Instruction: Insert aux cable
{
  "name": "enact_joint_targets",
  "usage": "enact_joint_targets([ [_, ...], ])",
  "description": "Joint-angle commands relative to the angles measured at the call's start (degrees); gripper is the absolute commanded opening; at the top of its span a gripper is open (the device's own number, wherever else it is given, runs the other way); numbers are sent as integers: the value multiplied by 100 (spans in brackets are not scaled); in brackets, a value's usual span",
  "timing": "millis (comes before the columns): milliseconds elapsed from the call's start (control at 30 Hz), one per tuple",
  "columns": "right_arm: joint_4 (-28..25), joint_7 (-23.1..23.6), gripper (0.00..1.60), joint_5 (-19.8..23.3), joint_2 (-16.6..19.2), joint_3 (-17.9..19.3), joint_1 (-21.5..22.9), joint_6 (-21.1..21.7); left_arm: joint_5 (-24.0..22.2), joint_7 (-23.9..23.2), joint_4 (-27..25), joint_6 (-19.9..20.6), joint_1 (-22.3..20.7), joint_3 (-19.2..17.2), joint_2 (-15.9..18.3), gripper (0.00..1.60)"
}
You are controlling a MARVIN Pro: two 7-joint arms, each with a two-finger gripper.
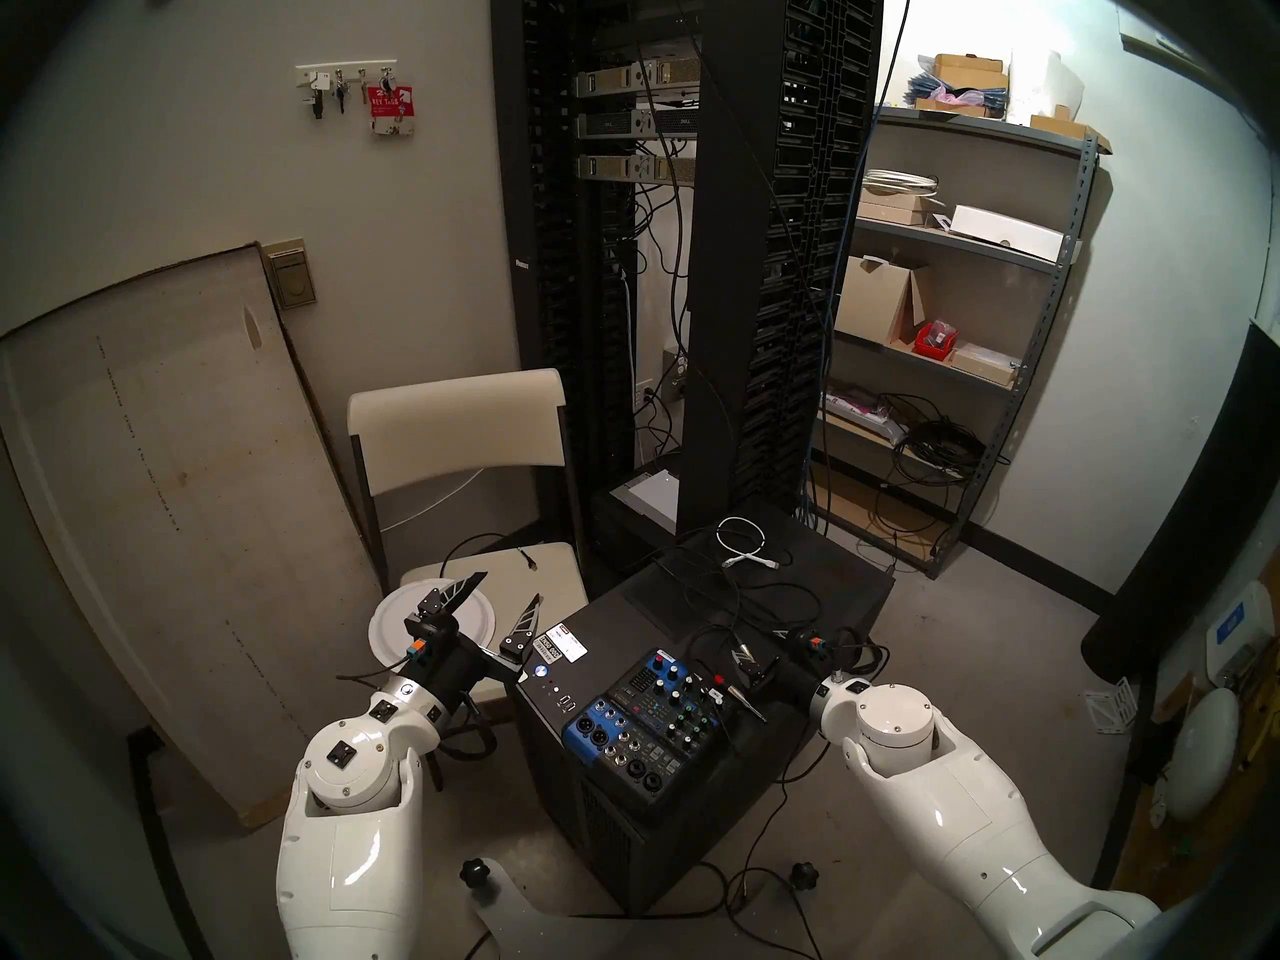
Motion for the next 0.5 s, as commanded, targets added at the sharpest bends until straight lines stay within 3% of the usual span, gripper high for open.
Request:
enact_joint_targets([
  [0, -2, 33, 118, -19, -54, -18, 237, 19, -5, 10, -93, -8, -10, 9, 9, 160],
  [233, 280, 117, 105, -97, -50, -77, 402, 97, -5, 11, -95, -7, -9, 9, 9, 160],
  [467, 437, 174, 105, -127, -73, -77, 450, 75, -5, 10, -94, -7, -10, 9, 9, 160],
])
